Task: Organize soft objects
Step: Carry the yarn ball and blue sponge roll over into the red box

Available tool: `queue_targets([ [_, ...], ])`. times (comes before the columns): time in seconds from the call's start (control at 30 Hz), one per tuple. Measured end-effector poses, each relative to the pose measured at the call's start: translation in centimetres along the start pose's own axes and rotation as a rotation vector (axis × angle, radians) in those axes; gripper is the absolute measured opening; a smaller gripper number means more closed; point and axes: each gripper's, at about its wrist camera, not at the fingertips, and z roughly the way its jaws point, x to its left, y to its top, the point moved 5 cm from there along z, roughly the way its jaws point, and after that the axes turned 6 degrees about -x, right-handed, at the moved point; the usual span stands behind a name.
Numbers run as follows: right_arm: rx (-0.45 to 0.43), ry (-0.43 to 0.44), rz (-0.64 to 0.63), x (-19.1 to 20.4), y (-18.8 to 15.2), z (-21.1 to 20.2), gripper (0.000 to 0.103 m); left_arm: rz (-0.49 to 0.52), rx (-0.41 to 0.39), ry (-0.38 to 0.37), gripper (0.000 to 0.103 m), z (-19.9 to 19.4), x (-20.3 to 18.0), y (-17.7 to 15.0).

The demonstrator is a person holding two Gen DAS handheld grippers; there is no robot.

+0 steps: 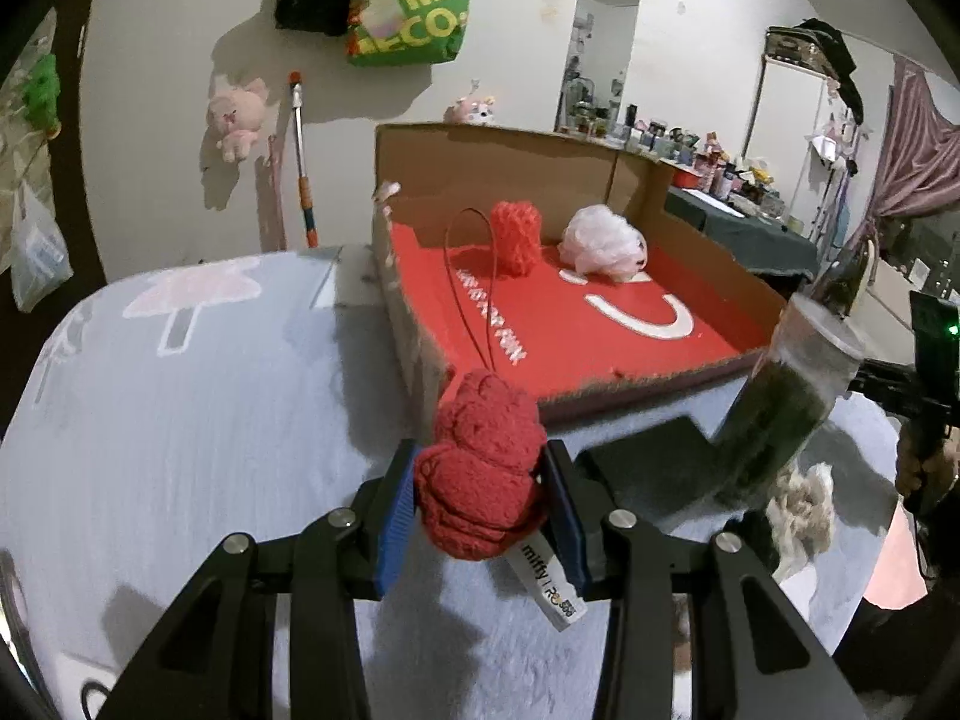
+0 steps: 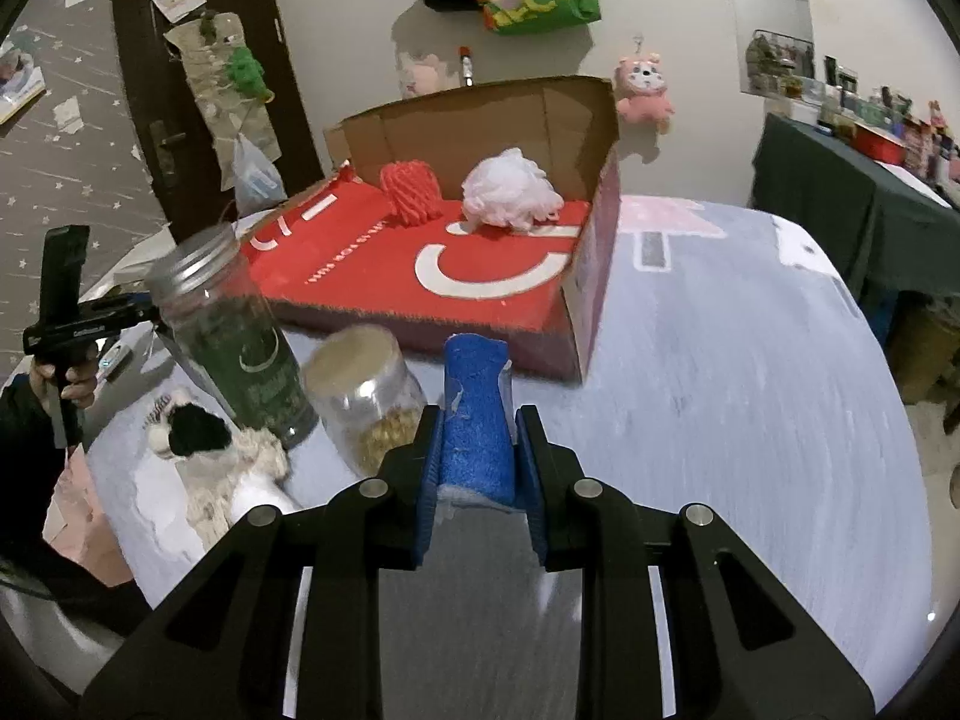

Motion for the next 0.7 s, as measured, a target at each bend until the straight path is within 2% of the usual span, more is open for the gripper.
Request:
queue_targets([
  [0.17,0.004,0.035,-0.029,0.5,1.8,0.6,0.023,0.011,-0.013,-0.024,0.043,0.5,-0.6,2.1],
  [0.3,0.005,0.040,-0.057,0.9,3.5,1.5,0.023,0.018,0.009,-0.014,0.043,2.0,-1.5,3.8],
  [0.47,0.022,-0.013,-0.101,1.8,6.1,3.8,0.023,-0.001,0.074,0.011,0.043,4.9,-2.2,5.4],
  [0.57,0.050,-0.062,-0.112,1.9,7.4,5.7,0.023,-0.033,0.136,0.035,0.043,7.2,-2.3,6.2],
  [0.7,0.113,-0.131,-0.134,1.8,8.9,8.6,0.023,-0.040,0.181,0.051,0.043,9.3,-2.5,6.9],
])
